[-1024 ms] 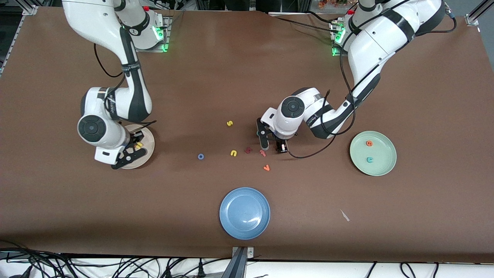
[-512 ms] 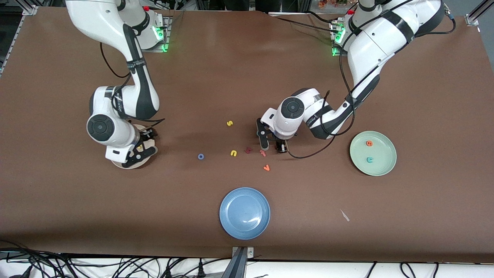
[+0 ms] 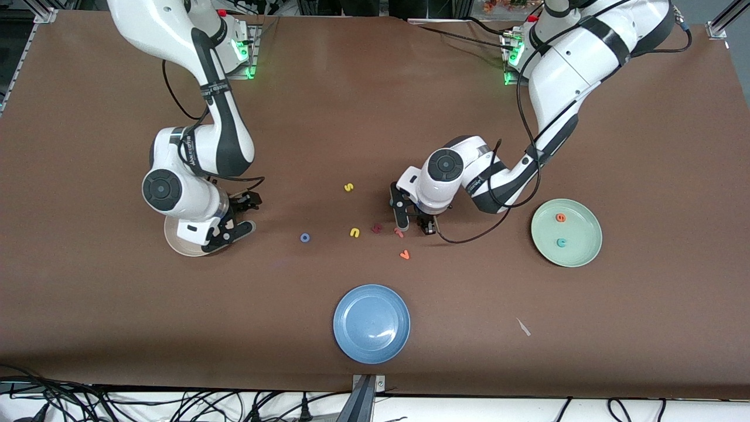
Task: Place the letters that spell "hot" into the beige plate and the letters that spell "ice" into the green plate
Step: 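Drop the pink bar on the green plate while the right gripper reaches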
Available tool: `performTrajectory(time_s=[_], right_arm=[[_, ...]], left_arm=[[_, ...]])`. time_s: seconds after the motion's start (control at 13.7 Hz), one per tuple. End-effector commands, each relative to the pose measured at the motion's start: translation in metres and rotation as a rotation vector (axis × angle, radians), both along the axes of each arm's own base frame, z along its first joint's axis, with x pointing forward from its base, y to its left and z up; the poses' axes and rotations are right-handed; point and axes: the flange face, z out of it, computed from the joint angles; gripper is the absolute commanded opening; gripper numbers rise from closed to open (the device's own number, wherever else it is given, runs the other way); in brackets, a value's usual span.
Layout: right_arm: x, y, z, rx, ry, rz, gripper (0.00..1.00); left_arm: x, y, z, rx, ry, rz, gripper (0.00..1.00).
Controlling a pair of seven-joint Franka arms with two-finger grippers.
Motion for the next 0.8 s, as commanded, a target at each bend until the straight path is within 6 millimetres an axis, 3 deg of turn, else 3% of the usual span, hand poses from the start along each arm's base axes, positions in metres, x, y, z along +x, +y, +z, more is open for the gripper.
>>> performTrajectory(time_s=[0.0, 0.29, 0.44, 0.59, 0.73], right_arm=[[0.007, 0.043, -0.011, -0.006, -0.058, -0.036, 1.0], [-0.004, 0.103, -0.044, 0.014, -0.156, -0.156, 1.0], [-0.005, 0.118, -0.045, 0.027, -0.163, -0.172, 1.0], [-0.005, 0.125, -0.05, 0.033, -0.173, -0.167, 1.0], [-0.006, 0.128, -0.055, 0.044, -0.186, -0.168, 0.99]], left_arm=[[0.016, 0.016, 0.018, 0.017, -0.024, 0.023, 0.0], [0.028, 0.061, 0.049, 0.111, 0.074, 0.11, 0.0], [0.035, 0.089, 0.071, 0.176, 0.091, 0.135, 0.0], [0.048, 0.136, 0.085, 0.237, 0.116, 0.184, 0.0], [0.059, 0.175, 0.092, 0.257, 0.139, 0.111, 0.0]])
